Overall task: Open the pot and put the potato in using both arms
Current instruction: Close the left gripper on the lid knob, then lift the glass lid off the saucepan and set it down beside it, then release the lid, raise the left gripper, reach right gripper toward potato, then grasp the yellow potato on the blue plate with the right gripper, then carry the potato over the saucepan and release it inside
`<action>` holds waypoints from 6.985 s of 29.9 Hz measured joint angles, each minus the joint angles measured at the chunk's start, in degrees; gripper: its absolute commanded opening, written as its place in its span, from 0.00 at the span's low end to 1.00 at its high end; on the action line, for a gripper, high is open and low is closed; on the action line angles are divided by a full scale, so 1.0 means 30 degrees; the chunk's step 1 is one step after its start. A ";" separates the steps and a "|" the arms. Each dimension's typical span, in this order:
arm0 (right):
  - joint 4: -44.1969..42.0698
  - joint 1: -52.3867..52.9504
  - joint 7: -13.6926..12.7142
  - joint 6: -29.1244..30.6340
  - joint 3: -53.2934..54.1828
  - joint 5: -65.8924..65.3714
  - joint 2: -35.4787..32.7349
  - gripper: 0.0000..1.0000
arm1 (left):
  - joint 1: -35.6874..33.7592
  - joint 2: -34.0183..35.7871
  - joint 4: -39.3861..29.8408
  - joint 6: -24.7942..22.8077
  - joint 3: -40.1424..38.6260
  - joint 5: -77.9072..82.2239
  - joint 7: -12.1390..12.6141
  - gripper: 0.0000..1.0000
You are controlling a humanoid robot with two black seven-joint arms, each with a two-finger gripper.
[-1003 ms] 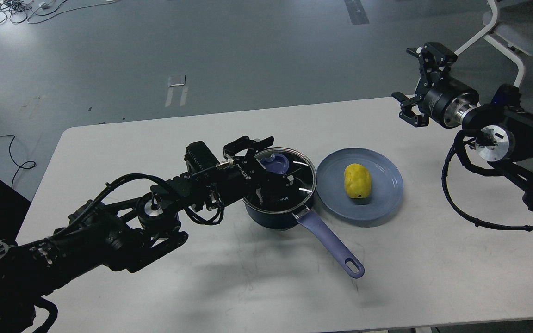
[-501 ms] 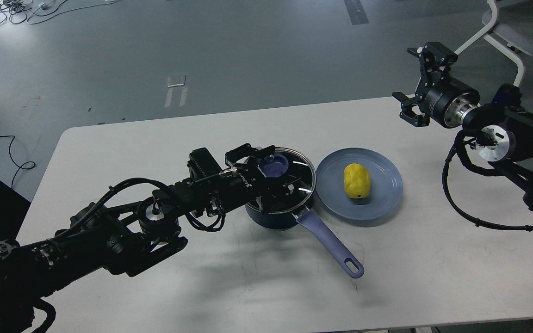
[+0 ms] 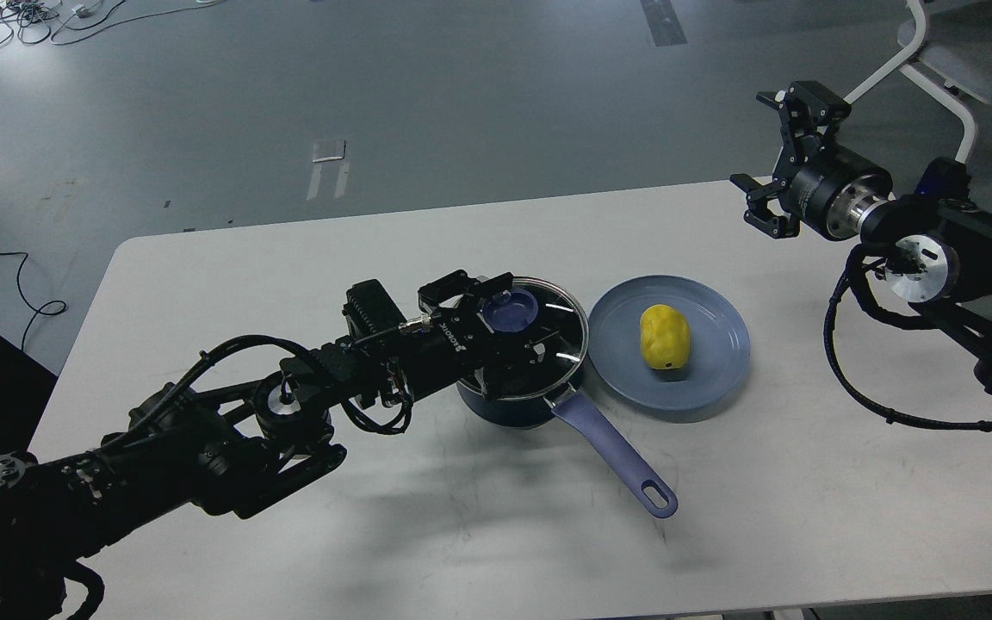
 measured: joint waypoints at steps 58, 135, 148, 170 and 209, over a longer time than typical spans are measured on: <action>-0.0139 -0.0287 0.0024 0.0030 0.0000 -0.0005 -0.0093 1.00 | -0.2421 0.2833 -0.3119 -0.0141 -0.0027 -0.5366 -0.0028 0.27; 0.5665 0.3216 -0.1569 0.0184 -1.1362 -1.2931 -0.4216 1.00 | -0.1619 0.4863 0.3110 0.1364 -0.0151 -1.9073 -0.3204 0.99; 0.4076 0.4544 -0.1727 0.0293 -1.3886 -1.3051 -0.1232 0.99 | -0.1510 0.5009 0.3107 0.1365 -0.0050 -1.9039 -0.3204 0.99; 0.2125 0.5952 -0.2616 0.0874 -1.6323 -1.3242 0.0968 0.64 | -0.1464 0.5089 0.3107 0.1367 0.0018 -1.9008 -0.3204 0.99; 0.3225 1.0600 0.1477 0.1805 -1.7565 -1.1632 0.3607 0.63 | -0.1348 0.5013 0.3104 0.1366 -0.0101 -1.9239 -0.3204 0.99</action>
